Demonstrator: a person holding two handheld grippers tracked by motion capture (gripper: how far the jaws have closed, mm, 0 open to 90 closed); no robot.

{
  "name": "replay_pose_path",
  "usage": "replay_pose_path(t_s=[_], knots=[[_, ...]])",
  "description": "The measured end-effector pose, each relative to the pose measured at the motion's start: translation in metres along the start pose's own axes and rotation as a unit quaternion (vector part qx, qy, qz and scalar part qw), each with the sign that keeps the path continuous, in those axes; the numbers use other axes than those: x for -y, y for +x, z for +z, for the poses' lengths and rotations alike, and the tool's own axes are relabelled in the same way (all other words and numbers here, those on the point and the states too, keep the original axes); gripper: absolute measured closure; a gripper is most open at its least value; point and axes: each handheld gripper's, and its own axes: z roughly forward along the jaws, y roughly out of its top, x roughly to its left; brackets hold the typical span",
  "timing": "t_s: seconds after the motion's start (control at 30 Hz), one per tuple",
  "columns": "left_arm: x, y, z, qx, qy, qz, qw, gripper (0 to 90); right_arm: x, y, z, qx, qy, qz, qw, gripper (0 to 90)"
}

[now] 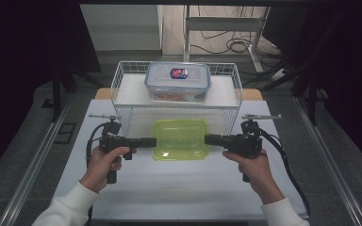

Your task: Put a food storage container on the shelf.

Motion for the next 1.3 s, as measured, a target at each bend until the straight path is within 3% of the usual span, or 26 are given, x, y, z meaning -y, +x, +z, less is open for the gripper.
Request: replay_pose_path(t_s=[0.47,1.0,1.3], knots=[[-0.044,-0.016,-0.017,0.002,-0.009,0.014,0.9999,82.7,-0.046,0.014,-0.003,-0.004,-0.009,-0.009,0.9999,81.1],[-0.096,-0.030,-0.025,-0.007,-0.011,0.036,0.9993,82.7,-0.090,0.017,-0.006,-0.007,-0.030,-0.009,0.9995,81.2],[-0.120,-0.028,-0.025,-0.003,-0.012,0.036,0.9993,82.8,-0.111,0.017,-0.007,-0.001,-0.036,-0.009,0.9993,81.2]])
